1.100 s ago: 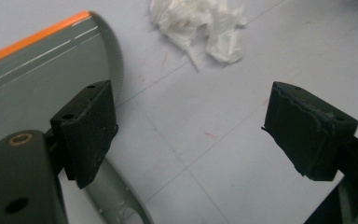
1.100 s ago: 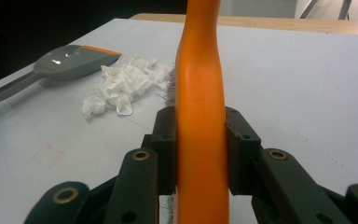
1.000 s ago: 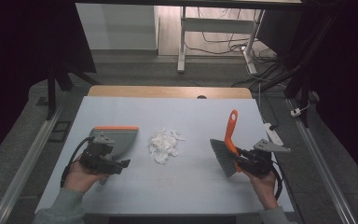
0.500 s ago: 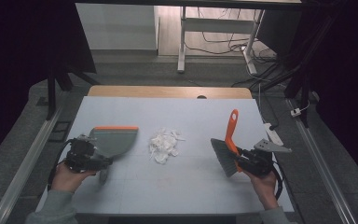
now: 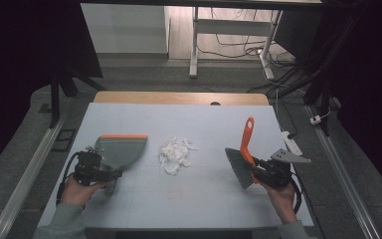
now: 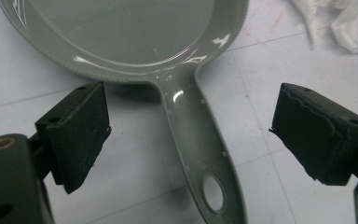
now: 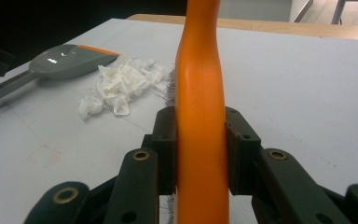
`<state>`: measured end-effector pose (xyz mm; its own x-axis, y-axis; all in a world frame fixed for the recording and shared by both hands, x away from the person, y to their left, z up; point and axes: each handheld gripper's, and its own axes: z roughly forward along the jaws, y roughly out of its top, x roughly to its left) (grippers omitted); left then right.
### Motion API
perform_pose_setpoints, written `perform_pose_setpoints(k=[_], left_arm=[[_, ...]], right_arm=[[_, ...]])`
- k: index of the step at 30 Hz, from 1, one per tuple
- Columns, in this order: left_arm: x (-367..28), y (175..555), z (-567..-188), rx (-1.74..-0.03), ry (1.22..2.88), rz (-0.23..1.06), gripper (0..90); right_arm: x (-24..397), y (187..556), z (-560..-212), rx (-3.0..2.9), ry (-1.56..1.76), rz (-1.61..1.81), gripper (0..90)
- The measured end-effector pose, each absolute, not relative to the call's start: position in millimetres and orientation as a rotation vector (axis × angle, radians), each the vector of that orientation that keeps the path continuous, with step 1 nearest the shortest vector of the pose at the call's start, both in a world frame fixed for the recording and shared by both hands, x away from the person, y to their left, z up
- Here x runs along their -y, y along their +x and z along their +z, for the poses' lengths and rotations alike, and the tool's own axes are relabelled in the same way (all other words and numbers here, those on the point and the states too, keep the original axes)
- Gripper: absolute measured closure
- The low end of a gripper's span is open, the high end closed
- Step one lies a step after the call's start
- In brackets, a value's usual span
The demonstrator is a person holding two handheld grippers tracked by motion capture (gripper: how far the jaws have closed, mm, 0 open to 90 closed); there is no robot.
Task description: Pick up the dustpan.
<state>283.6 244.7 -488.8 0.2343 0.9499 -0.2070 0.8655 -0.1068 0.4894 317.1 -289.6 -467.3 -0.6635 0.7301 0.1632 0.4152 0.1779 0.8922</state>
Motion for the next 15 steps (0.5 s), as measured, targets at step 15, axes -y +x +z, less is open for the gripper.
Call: perform_pose_setpoints(k=[15], left_arm=[[-245.1, 292.8, -514.5, -1.712, 1.973, 0.118, 11.7]], right_arm=[[288.4, 317.3, -468.7, -2.165, 1.095, 1.475, 69.6]])
